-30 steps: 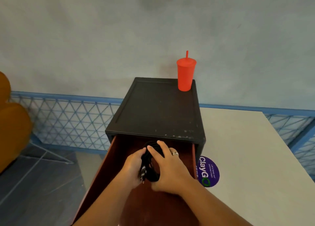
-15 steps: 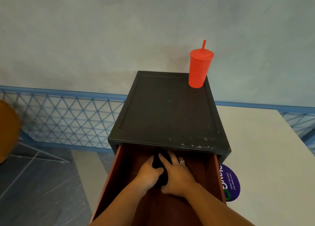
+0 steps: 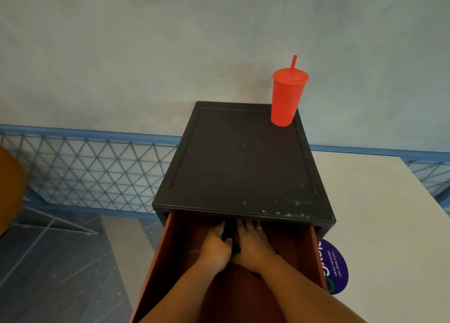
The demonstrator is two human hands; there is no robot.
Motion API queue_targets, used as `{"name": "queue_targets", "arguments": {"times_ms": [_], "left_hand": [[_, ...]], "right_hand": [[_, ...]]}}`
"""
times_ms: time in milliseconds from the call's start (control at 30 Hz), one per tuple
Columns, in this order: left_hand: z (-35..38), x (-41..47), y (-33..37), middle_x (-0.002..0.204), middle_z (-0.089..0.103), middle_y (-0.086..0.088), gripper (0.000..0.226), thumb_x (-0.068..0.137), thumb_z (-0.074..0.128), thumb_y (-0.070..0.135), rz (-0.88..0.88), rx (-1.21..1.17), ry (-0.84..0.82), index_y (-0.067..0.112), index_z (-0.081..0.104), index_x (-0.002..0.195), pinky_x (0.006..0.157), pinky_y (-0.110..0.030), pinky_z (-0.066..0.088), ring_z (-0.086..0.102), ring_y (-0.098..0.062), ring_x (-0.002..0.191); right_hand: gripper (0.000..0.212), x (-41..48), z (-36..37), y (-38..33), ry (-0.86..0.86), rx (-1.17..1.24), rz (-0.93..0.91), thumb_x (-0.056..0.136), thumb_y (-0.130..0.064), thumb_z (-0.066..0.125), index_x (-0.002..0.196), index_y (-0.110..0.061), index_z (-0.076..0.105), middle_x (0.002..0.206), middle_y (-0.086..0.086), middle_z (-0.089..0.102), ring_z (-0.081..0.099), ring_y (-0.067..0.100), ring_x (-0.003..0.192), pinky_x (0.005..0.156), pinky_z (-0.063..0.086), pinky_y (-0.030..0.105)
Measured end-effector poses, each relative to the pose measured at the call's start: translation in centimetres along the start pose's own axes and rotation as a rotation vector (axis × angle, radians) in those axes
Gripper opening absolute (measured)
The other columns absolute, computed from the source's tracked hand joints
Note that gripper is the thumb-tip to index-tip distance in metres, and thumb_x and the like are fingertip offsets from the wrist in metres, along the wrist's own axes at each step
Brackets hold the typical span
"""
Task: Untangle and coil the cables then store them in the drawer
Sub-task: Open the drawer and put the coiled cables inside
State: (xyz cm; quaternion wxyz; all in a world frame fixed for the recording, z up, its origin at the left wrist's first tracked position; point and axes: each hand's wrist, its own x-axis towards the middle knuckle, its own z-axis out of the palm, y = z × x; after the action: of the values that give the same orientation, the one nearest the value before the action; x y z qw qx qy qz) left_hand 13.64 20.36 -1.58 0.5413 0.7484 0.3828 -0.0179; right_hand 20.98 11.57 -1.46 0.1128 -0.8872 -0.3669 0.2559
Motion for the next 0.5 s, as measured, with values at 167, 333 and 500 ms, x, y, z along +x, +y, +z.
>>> {"name": "queue_targets", "arguments": {"times_ms": [167,333,500], "left_hand": [[-0.1,0.2,-0.2,0.152,0.029,-0.006,0.060,0.094,0.048,0.011,0.022,0.075,-0.002,0.017,0.021,0.147,0.104,-0.021,0.032,0.034,-0.021,0.137],[-0.7,0.4,-0.1,0.141,0.046,-0.009,0.055,0.091,0.052,0.008,0.027,0.071,0.003,0.015,0.034,0.143,0.093,-0.016,0.035,0.047,-0.021,0.126],[-1.1,0.5,0.4,0.136,0.049,-0.006,0.052,0.087,0.057,0.014,0.069,0.112,-0.027,0.017,0.043,0.137,0.101,-0.027,0.040,0.049,-0.022,0.123]], "right_hand": [[0.093,0.4,-0.7,-0.2,-0.041,-0.049,-0.028,0.078,-0.041,0.064,0.149,-0.020,0.007,0.154,0.003,0.013,0.011,0.033,0.142,0.117,0.013,0.040],[0.083,1.5,-2.9,0.0,-0.129,-0.203,-0.134,0.079,-0.026,0.068,0.146,-0.022,0.021,0.152,0.008,0.027,0.027,0.029,0.138,0.112,0.024,0.034],[0.087,2.4,-4.1,-0.1,-0.186,-0.343,-0.225,0.080,-0.011,0.064,0.149,-0.021,0.013,0.155,0.007,0.019,0.021,0.030,0.140,0.114,0.020,0.039]]}}
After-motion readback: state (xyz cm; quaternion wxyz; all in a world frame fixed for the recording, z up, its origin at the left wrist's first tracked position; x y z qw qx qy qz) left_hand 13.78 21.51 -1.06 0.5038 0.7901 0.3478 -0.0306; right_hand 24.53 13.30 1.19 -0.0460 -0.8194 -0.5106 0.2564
